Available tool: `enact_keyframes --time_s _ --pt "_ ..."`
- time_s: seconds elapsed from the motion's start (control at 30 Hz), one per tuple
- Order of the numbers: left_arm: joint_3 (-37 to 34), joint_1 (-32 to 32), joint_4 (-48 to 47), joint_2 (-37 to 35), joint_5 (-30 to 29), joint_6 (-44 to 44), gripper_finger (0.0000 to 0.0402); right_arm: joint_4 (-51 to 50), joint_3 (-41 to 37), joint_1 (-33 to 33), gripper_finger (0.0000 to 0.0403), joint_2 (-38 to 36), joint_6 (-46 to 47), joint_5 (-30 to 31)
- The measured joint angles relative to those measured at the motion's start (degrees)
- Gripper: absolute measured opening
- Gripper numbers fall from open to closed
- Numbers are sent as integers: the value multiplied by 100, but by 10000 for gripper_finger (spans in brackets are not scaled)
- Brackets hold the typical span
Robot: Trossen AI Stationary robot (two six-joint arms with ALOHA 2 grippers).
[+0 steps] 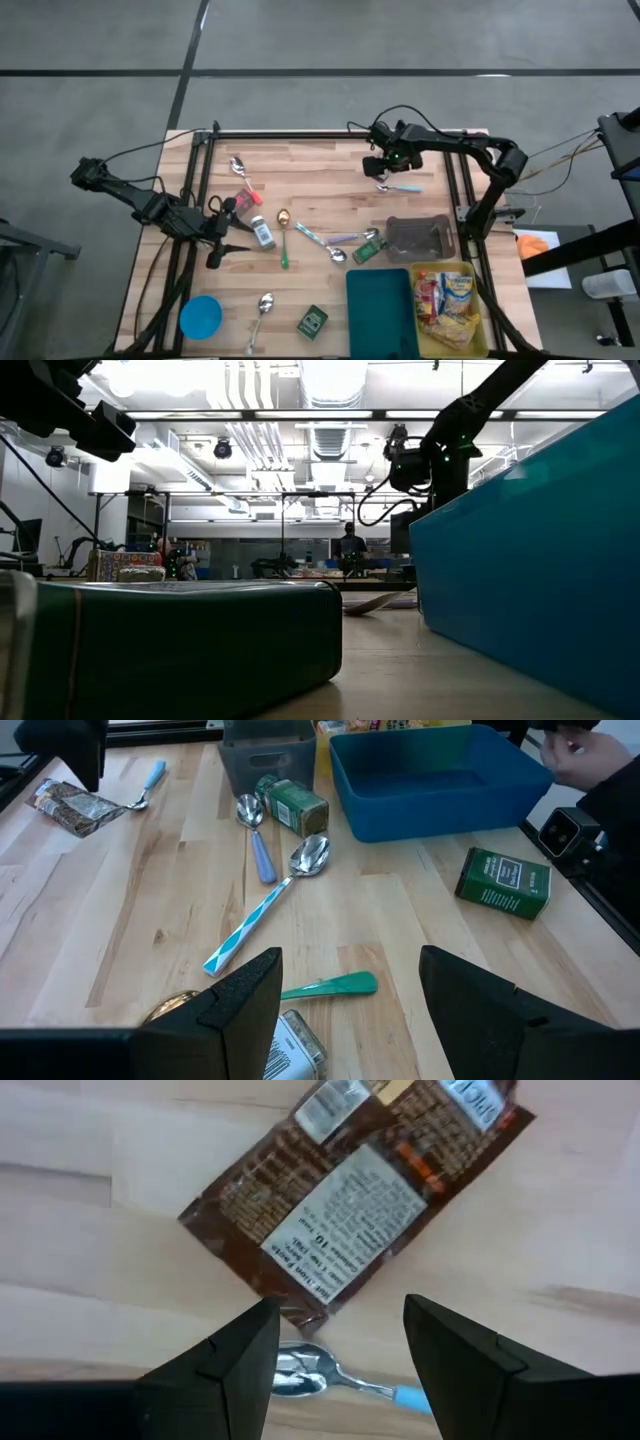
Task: Pick & Place Food Item
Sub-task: Put the orange seasoning pack into the blue bin
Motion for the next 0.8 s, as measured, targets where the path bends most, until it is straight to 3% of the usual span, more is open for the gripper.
enact_keyframes --time_s 0.13,0.4,0.57,0.8 --pt "2 0 -1 0 0 0 241 -200 235 -44 213 -61 -547 -432" --pt "0 -1 1 0 1 0 241 -306 786 -167 213 -177 -1791 1267" --pt "2 0 0 2 0 0 241 -248 819 -530 213 -128 -1843 485" --pt "2 -2 -1 0 0 0 241 -424 467 -599 213 -120 -1763 94"
